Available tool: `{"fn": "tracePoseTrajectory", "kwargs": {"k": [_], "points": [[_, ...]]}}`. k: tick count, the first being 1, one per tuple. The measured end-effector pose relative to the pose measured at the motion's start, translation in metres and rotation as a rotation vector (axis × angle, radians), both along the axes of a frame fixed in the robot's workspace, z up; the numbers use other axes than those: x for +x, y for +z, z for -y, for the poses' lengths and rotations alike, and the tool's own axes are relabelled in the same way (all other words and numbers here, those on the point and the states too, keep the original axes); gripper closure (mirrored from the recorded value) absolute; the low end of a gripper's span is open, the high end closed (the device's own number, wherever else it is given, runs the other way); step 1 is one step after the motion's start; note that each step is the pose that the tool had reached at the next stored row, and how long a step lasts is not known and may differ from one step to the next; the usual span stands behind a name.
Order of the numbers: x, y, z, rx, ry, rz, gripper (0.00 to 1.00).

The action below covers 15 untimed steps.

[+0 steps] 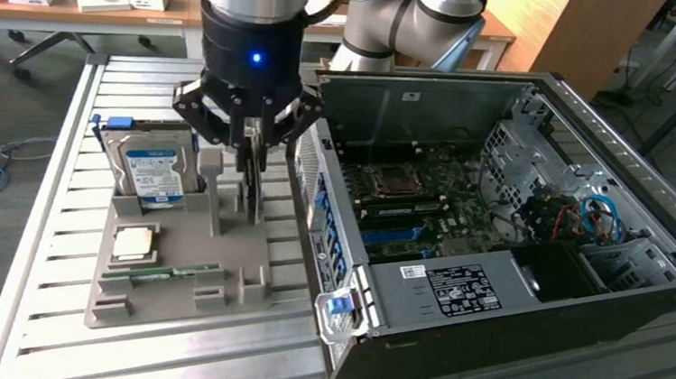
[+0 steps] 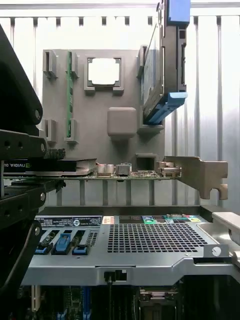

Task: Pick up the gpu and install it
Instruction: 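Pick up the gpu and move the gpu toward the slot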

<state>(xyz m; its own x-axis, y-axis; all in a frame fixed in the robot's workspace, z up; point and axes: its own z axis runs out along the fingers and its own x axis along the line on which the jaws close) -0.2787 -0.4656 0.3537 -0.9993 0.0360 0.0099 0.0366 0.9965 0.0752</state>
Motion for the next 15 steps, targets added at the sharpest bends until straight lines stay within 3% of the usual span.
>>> {"fn": "tracePoseTrajectory", "kwargs": {"k": [2,15], "points": [[0.0,0.0297,0.0,0.0,0.0,0.0001,0.74],[0.0,0.0735,0.0,-0.0002,0.0,0.0001,0.74]]}}
